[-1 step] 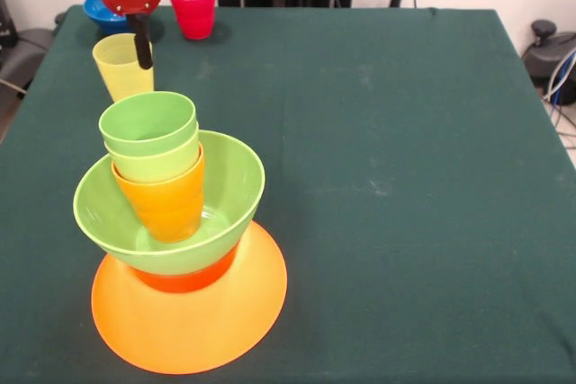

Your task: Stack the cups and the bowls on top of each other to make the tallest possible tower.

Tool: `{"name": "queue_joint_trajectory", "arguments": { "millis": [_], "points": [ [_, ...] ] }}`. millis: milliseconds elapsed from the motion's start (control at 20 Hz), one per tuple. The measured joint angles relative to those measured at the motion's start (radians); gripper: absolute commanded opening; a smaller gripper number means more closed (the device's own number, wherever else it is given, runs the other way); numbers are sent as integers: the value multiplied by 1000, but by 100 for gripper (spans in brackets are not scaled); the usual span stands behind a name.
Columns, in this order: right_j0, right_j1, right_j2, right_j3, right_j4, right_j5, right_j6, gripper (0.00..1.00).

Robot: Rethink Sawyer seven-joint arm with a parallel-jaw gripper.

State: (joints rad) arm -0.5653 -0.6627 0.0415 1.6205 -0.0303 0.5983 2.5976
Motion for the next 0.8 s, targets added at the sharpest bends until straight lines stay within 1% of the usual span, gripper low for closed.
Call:
{"name": "queue_joint_trajectory", "arguments": {
  "millis": [250, 350, 500, 800],
  "points": [
    [-42, 3, 27, 47, -63, -34, 0, 100],
    [-48, 3, 30, 53, -80, -34, 0, 100],
    [-61, -2, 39, 76, -130, -34, 0, 100],
    [-77, -7, 55, 101, -179, -34, 0, 100]
  ]
}}
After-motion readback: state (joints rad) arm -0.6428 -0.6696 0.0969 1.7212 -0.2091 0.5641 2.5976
